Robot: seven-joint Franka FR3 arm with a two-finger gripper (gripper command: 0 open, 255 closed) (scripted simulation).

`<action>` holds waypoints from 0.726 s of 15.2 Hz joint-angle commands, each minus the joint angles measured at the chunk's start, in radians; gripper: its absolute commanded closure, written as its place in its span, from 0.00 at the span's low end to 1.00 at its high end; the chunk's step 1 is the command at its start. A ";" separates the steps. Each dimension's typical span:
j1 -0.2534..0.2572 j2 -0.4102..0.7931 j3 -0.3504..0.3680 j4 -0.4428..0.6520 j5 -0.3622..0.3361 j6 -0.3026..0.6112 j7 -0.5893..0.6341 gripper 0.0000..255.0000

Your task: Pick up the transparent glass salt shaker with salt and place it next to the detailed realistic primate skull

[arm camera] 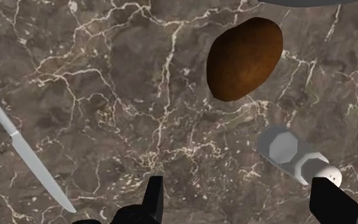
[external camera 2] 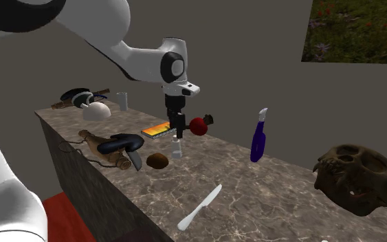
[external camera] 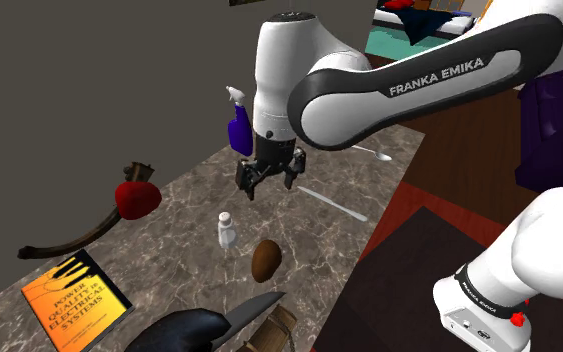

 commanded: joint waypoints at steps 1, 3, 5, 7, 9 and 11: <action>0.009 0.085 0.019 0.055 -0.056 0.022 0.064 0.00; 0.032 0.171 0.031 0.119 -0.117 0.031 0.131 0.00; 0.064 0.257 0.032 0.190 -0.178 0.033 0.195 0.00; 0.104 0.343 0.026 0.268 -0.235 0.028 0.252 0.00; 0.118 0.369 0.019 0.282 -0.251 0.037 0.266 0.00; 0.123 0.383 0.015 0.272 -0.261 0.059 0.272 0.00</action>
